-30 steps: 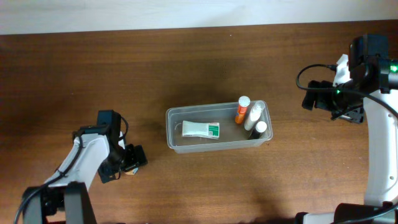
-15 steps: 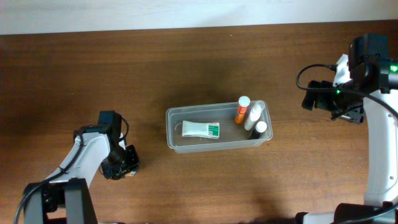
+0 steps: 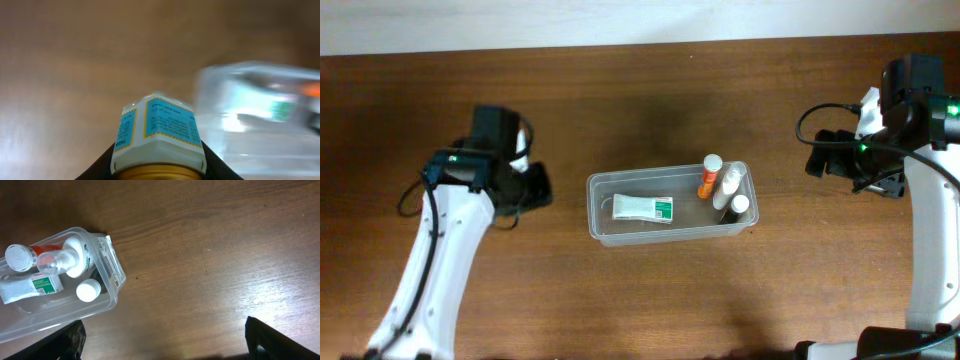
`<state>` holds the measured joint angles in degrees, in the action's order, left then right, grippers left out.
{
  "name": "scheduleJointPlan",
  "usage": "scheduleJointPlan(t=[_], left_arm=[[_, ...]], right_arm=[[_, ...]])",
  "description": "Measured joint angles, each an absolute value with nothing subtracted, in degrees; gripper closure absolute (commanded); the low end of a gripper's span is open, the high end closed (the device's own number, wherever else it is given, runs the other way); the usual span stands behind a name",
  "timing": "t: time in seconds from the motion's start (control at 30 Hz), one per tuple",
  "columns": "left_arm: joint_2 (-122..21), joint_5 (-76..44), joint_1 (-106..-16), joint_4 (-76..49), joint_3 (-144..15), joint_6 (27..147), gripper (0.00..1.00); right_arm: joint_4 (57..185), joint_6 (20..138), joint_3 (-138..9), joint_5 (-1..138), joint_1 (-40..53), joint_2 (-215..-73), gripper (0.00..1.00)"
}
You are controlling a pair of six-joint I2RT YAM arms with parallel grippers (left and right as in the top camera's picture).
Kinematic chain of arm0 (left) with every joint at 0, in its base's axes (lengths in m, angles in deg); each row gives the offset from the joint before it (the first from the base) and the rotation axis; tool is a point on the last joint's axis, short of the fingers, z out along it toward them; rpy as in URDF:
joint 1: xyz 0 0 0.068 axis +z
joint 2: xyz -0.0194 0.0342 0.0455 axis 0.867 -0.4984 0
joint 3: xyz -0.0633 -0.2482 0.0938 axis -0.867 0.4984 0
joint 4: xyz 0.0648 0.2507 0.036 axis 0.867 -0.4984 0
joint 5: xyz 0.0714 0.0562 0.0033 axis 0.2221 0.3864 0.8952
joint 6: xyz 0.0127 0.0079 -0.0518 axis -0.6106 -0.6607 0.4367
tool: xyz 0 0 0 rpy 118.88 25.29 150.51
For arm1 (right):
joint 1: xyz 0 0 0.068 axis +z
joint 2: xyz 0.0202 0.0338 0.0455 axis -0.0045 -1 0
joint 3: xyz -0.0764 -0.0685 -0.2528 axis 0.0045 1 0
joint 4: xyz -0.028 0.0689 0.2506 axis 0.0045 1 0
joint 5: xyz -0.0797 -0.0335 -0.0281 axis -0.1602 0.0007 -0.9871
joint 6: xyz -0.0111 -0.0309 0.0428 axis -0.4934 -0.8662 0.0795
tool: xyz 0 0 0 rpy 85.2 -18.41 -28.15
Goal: Pack container
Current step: 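Carry the jar into the container's left end and release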
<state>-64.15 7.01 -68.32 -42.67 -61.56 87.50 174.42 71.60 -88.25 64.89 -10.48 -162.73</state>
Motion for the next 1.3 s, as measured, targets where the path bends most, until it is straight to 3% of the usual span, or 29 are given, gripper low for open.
scheduleJointPlan(t=[0.27,0.53,0.77,0.93,1.3], left_arm=[[-63.51,6.95,-84.82,-39.24,-65.12,87.5,0.76],[-74.86,7.05,-93.52,-38.19,-65.12,87.5,0.76],[-85.2,7.03,-94.76,-38.01,-65.1,87.5,0.66],[-88.47,7.1,-94.76,-37.99,-65.1,87.54,0.5],[-87.27,11.36,-94.59,-44.57,-70.5,86.54,0.44]], right_arm=[[174.42,71.6,-88.25,64.89,-10.48,-162.73,0.07],[174.45,71.58,-88.23,64.89,-10.48,-162.73,0.07],[174.45,71.58,-88.23,64.89,-10.48,-162.73,0.07],[174.49,71.43,-88.23,64.89,-10.48,-162.73,0.07],[174.6,71.16,-88.23,64.89,-10.48,-162.73,0.07]])
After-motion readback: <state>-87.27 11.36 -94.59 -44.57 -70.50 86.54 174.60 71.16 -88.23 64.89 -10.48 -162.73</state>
